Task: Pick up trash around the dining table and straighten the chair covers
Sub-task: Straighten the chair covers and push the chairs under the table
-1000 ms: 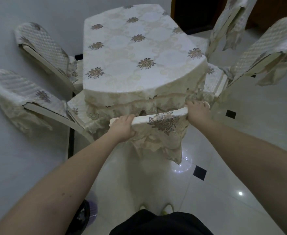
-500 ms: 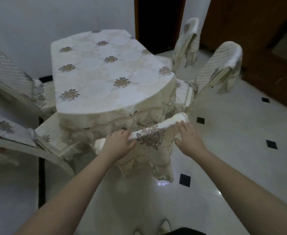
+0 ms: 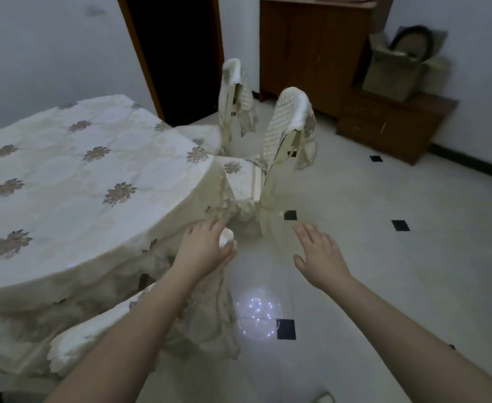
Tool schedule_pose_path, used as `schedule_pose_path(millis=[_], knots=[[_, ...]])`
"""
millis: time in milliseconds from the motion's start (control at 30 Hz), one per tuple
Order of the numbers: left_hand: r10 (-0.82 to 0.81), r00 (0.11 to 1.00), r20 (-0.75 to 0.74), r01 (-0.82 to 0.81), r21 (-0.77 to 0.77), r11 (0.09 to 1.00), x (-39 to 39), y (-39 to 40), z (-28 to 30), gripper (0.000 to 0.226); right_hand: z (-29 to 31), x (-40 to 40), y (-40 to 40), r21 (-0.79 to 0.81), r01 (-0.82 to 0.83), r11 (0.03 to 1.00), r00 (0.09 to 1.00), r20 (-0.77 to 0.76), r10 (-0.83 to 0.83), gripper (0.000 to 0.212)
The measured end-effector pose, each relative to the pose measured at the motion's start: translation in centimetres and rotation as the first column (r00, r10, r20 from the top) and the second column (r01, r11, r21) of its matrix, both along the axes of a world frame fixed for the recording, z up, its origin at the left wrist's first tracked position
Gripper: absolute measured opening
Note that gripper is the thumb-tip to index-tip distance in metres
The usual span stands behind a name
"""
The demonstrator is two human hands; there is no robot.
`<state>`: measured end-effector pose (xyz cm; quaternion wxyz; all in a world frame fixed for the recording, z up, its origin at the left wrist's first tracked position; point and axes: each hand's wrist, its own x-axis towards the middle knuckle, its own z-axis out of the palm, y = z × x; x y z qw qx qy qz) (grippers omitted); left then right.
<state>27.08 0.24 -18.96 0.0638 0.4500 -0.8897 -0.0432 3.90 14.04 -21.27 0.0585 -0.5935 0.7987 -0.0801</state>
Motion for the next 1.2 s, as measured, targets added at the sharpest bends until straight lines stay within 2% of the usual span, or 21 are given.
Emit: schedule_pose_path(millis=[267, 533, 800, 1033, 1200], knots=[[-0.111, 0.994, -0.023, 0.111, -0.01, 0.994, -16.2, 0.0, 1.4, 0.057, 2.5, -13.8, 0.7, -0.068, 0.041, 0.997, 0.999, 0.017, -0.04, 0.069], [-0.108, 0.994, 0.002, 0.108, -0.005, 0.994, -23.8, -3.4, 1.3, 0.053, 2.1, -20.8, -2.6, -0.094, 0.05, 0.994, 0.994, 0.097, -0.041, 0.068], [-0.006, 1.0, -0.03, 0.006, 0.022, 1.0, -29.4, -12.5, 0.3, 0.058, 2.5, -25.5, -12.3, -0.107, 0.005, 0.994, 0.996, 0.09, 0.005, 0.067], [0.012, 0.999, -0.049, -0.009, 0.064, 0.998, -35.1, -22.3, 0.3, 0.061, 4.0, -31.5, -20.8, -0.088, -0.003, 0.996, 1.0, 0.014, 0.004, 0.068], [-0.032, 0.999, -0.03, 0.033, 0.047, 0.998, -39.9, -28.2, 0.7, 0.063, 4.1, -35.6, -25.8, -0.074, 0.049, 0.996, 0.998, 0.033, -0.047, 0.068]])
